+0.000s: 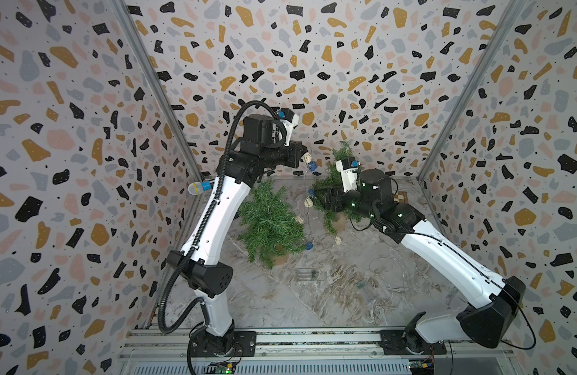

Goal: Wrap string light around the christmas tree
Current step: Pick up the light string from the center of the board.

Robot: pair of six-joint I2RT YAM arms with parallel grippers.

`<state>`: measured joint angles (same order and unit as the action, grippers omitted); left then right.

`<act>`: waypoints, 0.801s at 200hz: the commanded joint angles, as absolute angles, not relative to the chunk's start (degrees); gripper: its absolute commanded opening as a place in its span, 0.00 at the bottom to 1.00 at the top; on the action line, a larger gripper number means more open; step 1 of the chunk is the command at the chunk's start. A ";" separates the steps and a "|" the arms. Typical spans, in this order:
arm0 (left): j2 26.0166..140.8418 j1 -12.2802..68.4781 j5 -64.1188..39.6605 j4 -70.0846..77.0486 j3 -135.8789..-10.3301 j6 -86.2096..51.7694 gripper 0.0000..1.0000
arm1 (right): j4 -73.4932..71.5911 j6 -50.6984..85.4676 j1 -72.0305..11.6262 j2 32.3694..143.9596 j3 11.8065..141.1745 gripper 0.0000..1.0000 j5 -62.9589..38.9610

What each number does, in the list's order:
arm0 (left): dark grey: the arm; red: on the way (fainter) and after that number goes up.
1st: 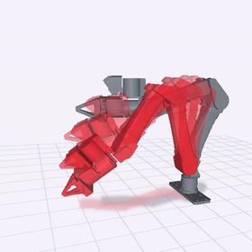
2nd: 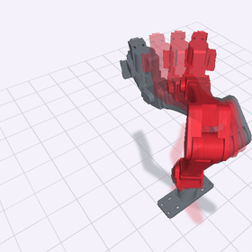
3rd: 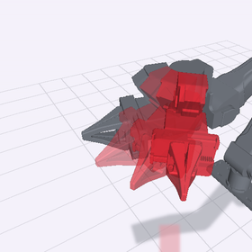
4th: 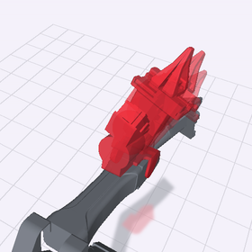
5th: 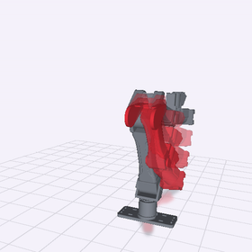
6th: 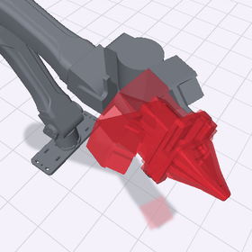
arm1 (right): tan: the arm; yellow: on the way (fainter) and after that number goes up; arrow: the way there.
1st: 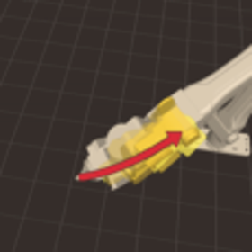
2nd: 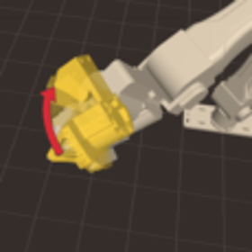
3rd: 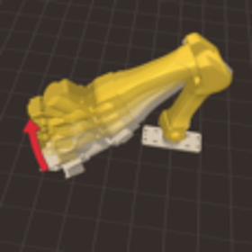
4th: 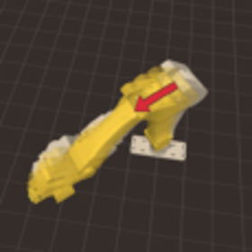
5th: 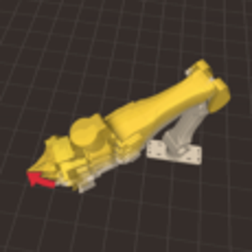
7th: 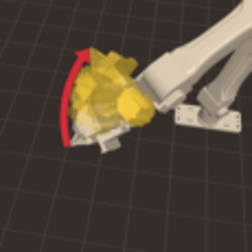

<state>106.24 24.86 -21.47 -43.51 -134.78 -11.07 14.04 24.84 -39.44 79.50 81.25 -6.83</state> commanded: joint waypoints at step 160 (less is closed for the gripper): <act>107.50 18.89 -23.26 -39.79 -145.87 -12.61 0.00 | 9.01 23.98 -43.95 73.70 56.89 0.55 1.71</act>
<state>109.10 19.18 -21.91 -43.24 -146.08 -11.99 11.51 24.25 -43.70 73.25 58.11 -0.73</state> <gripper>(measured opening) 0.047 0.606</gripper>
